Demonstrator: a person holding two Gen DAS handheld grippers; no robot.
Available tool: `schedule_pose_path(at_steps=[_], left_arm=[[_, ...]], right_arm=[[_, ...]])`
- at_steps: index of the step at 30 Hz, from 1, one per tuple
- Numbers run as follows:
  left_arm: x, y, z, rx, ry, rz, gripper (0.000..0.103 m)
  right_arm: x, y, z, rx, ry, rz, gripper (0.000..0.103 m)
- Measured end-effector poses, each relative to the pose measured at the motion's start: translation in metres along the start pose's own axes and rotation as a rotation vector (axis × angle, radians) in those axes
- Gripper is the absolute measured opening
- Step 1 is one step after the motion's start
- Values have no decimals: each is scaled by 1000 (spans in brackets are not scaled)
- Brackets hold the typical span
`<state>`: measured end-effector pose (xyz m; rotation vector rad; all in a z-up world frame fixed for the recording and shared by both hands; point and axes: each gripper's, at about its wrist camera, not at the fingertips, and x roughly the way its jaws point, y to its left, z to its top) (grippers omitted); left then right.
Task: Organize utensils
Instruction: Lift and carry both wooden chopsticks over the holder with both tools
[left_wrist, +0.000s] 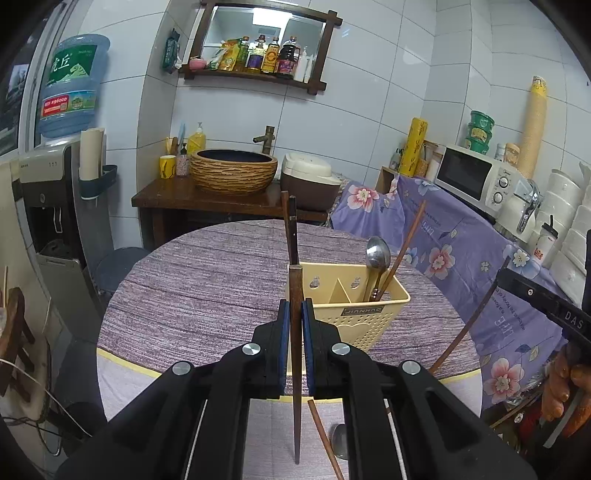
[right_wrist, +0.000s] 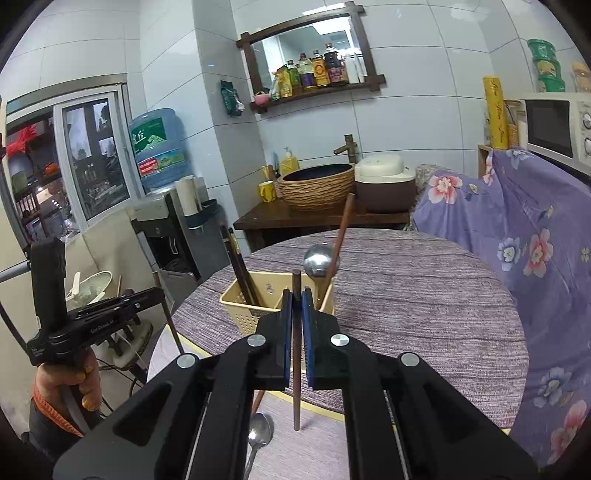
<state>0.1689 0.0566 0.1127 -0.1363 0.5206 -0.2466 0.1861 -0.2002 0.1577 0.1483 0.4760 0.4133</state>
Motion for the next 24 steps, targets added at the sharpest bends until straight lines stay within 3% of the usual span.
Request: schedule_pose_path(at_steps=[8, 13, 17, 20, 24], left_arm=[[-24, 3, 39, -12, -59, -62, 8], [-40, -4, 93, -26, -156, -103, 8], [-36, -11, 130, -47, -230, -95, 8], [-19, -17, 140, -41, -260, -63, 8], [10, -18, 124, -34, -245, -12, 8]], right_arm=[[-15, 8, 54, -20, -41, 63, 6], [-23, 13, 116, -16, -138, 33, 6], [-16, 16, 146, -22, -198, -27, 6], [3, 16, 146, -27, -193, -52, 6], [39, 10, 122, -8, -132, -65, 6]])
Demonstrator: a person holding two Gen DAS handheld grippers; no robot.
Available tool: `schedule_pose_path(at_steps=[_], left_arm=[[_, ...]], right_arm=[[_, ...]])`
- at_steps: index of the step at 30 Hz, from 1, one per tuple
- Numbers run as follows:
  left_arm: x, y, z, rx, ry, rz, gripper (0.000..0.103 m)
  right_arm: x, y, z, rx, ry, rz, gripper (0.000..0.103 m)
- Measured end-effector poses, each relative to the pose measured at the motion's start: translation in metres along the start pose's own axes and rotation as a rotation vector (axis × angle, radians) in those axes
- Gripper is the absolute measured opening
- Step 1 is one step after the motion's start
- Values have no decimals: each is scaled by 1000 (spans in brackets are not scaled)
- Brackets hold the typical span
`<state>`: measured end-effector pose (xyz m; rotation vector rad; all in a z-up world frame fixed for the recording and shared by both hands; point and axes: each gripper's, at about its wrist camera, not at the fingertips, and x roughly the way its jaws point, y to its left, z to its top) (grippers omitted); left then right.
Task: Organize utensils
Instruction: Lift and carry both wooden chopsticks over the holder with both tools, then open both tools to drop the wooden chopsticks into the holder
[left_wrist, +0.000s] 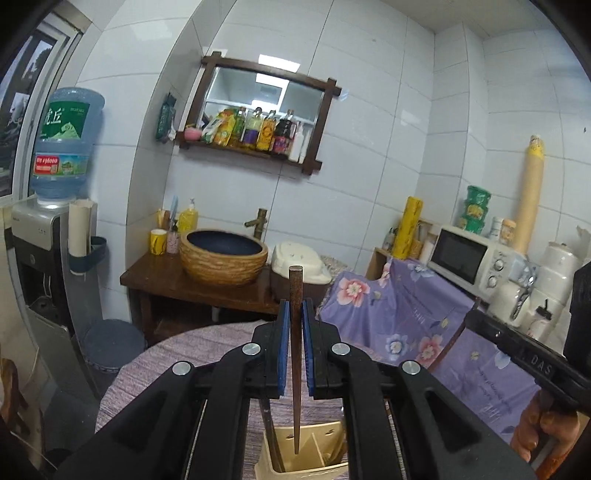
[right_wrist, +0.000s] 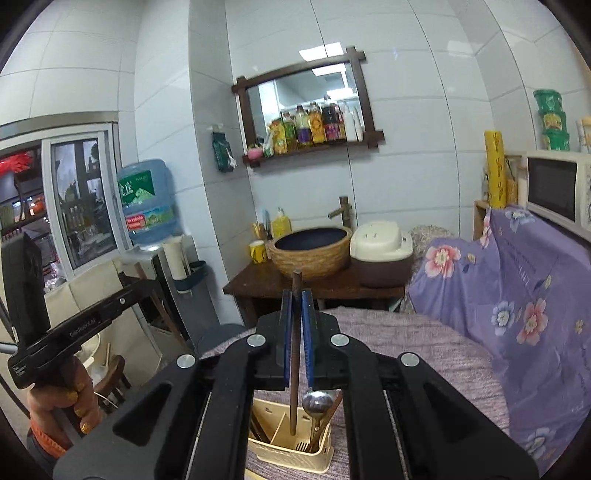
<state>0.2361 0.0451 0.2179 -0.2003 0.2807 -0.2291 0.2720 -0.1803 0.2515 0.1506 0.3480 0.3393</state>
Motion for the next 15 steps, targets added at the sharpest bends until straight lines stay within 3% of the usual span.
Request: schedule_pose_path(at_steps=[8, 12, 15], left_arm=[[35, 8, -65, 18, 142, 30, 8], [47, 14, -86, 8, 201, 35, 8], [47, 15, -90, 10, 192, 47, 8]], right_arm=[[49, -13, -61, 38, 138, -12, 6], [49, -13, -73, 18, 119, -43, 6], [48, -11, -73, 15, 117, -33, 6]])
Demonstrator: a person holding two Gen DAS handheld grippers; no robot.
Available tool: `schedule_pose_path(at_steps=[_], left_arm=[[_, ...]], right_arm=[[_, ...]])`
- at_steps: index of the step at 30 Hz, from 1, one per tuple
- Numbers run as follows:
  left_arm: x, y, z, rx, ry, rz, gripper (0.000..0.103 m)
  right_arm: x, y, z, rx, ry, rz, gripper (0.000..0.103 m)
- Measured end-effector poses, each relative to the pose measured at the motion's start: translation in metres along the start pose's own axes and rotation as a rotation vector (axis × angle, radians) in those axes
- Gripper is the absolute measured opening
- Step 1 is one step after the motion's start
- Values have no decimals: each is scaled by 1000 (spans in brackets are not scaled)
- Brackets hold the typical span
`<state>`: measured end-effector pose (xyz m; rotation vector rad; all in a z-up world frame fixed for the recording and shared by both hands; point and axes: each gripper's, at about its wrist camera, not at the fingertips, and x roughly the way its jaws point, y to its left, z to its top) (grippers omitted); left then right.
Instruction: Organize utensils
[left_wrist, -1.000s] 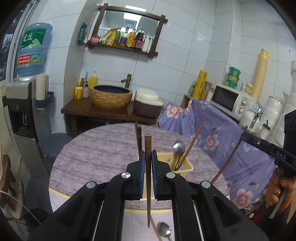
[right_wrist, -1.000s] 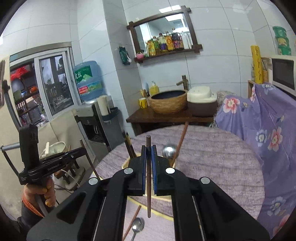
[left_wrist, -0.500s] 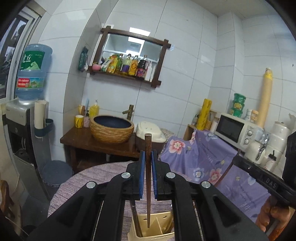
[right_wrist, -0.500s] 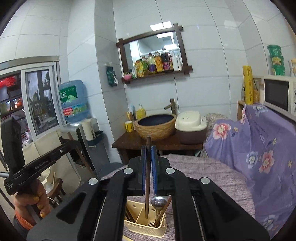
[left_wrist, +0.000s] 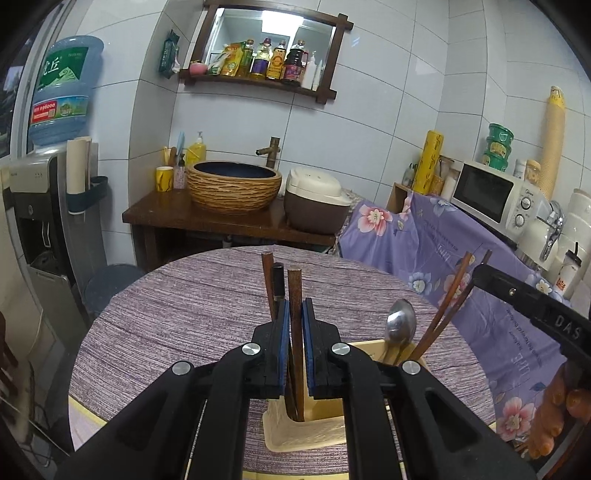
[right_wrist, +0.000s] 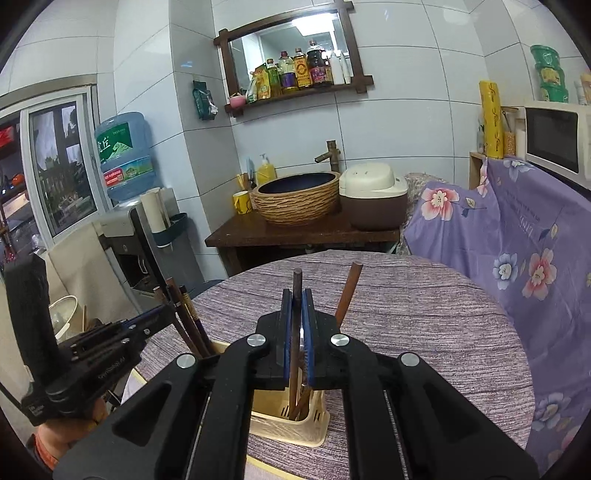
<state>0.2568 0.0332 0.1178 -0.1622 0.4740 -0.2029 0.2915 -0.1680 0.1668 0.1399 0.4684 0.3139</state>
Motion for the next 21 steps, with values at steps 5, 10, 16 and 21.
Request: schedule_pose_path(at_steps=[5, 10, 16, 21], left_arm=[[-13, 1, -4, -20, 3, -35, 53], [-36, 5, -28, -11, -6, -2, 59], [-37, 13, -78, -15, 72, 61, 64], [-41, 25, -120, -14, 134, 155, 64]], right_arm=[[-13, 1, -5, -4, -44, -18, 31], [-35, 3, -27, -17, -70, -73, 62], [-36, 19, -84, -89, 35, -131, 65], [-22, 37, -159, -136, 201, -111, 65]])
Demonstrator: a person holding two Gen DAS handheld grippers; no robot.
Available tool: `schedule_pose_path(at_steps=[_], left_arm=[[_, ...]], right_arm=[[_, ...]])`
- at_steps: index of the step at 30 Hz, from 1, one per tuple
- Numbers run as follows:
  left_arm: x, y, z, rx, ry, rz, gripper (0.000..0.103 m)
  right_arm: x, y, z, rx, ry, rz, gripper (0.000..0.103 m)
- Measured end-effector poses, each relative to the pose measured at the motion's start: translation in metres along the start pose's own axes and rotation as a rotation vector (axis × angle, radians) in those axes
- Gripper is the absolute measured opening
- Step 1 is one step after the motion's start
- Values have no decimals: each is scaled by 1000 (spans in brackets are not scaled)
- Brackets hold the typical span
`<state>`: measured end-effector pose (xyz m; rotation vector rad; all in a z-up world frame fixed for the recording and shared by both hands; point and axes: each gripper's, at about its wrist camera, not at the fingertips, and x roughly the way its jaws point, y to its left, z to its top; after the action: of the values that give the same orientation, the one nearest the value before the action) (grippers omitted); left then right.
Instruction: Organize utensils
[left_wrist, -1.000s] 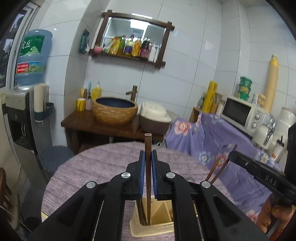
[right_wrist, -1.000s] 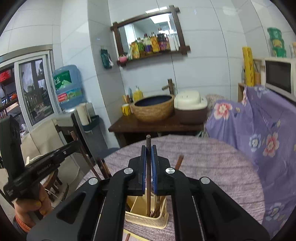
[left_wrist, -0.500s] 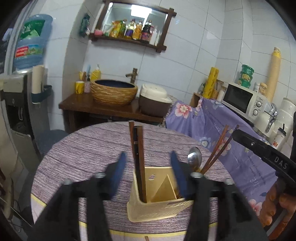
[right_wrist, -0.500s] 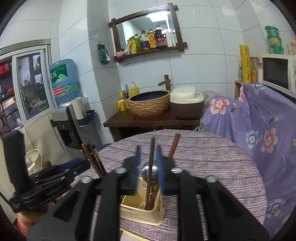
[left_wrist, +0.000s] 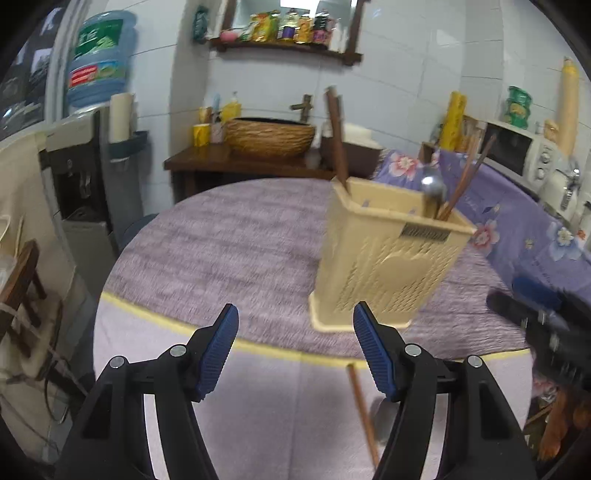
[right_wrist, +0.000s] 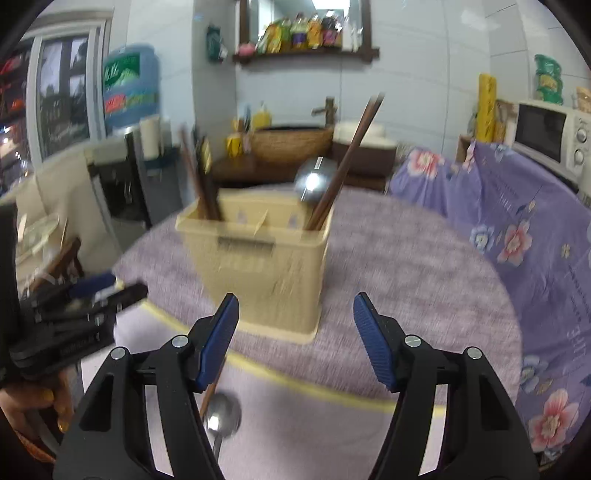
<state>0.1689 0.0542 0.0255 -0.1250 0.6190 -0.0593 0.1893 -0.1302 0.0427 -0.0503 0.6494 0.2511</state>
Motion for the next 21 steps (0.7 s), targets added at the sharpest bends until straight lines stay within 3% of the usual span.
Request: schedule_pose_path(at_steps=[5, 10, 12, 21], left_arm=[[-2, 12, -28, -17, 38, 52, 64], [-6, 19, -37, -53, 51, 61, 64], [-9, 17, -38, -41, 46, 61, 64], [-9, 9, -41, -19, 54, 45, 64]], right_arm=[[22, 25, -63, -15, 182, 44, 64], [30, 44, -90, -34, 258, 56, 44], [33, 49, -95, -36, 274, 58, 33], [33, 63, -94, -88, 259, 33, 8]])
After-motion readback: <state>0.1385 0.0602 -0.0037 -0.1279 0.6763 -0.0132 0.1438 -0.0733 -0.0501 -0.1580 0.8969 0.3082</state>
